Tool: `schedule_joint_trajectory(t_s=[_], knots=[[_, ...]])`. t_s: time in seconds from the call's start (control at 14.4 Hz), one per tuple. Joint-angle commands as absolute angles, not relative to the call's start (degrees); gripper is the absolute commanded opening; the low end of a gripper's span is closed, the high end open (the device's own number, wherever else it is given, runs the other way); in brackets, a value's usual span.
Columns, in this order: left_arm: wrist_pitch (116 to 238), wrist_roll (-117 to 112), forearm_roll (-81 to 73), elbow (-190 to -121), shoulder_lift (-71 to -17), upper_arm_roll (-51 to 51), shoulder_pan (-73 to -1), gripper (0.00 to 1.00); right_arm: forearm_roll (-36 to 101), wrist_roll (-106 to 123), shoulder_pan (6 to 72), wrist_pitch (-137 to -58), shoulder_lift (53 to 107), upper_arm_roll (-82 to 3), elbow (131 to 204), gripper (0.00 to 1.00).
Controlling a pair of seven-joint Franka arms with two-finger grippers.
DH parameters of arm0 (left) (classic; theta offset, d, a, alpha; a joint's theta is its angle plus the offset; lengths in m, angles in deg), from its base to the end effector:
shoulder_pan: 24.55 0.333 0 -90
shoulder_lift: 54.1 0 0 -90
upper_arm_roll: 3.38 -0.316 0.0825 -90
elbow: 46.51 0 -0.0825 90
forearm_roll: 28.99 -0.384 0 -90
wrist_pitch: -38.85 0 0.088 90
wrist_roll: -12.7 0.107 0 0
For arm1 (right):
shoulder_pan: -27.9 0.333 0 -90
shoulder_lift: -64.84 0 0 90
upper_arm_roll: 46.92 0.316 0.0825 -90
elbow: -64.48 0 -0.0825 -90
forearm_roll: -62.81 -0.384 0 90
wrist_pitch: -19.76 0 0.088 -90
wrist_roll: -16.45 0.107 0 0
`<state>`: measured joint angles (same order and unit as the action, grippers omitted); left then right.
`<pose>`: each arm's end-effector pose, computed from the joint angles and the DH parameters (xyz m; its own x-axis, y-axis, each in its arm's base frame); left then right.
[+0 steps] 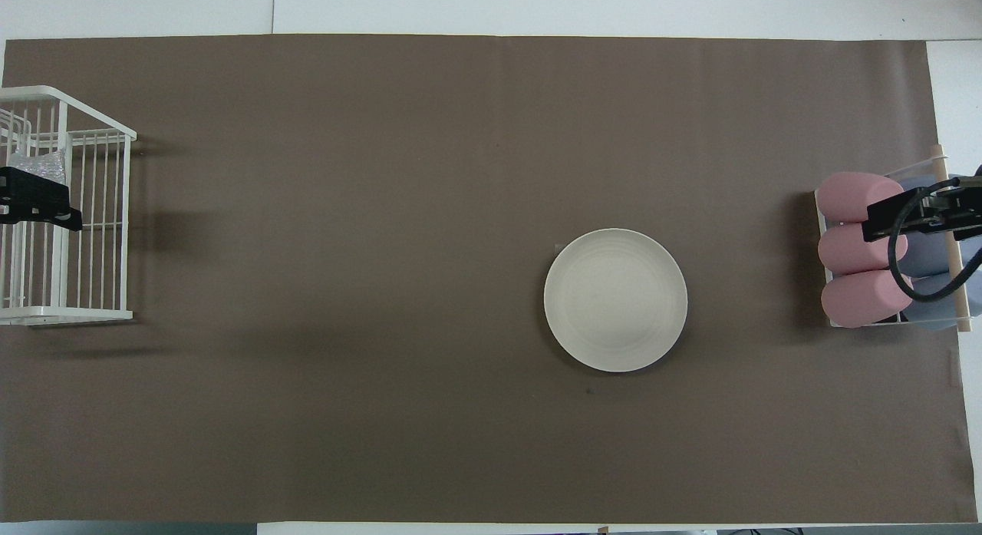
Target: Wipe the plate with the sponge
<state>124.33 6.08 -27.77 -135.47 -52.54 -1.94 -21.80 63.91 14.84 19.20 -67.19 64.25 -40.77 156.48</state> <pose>0.5540 0.0104 0.6114 0.9866 0.1361 -0.0898 0.1377 -0.9904 0.0117 0.5440 -0.0261 0.6093 0.9968 -0.0174 -0.0784 -0.0160 -0.9997 0.0181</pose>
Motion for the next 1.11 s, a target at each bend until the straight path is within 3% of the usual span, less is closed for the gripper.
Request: schedule_joint_trajectory(t_s=[0.0, 0.42, 0.83, 1.04], knots=[[124.4, 6.4, -27.1, -136.9, -53.8, -1.9, -21.3, 1.00, 64.7, 13.5, 18.8, -68.5, 63.0, -40.3, 158.1, 1.00], [125.4, 5.8, -27.8, -138.6, -54.9, -1.9, -21.6, 1.00, 64.7, 14.1, 18.8, -68.8, 62.9, -40.3, 158.3, 1.00], [129.6, -4.2, -45.0, -143.7, -53.8, -1.3, -27.4, 1.00, 67.8, 21.2, 21.7, -68.6, 62.7, -40.3, 159.0, 1.00], [130.7, -8.6, -56.3, -142.8, -46.0, -1.3, -30.7, 1.00, 67.6, 26.7, 21.9, -68.7, 62.4, -40.1, 159.4, 0.99]])
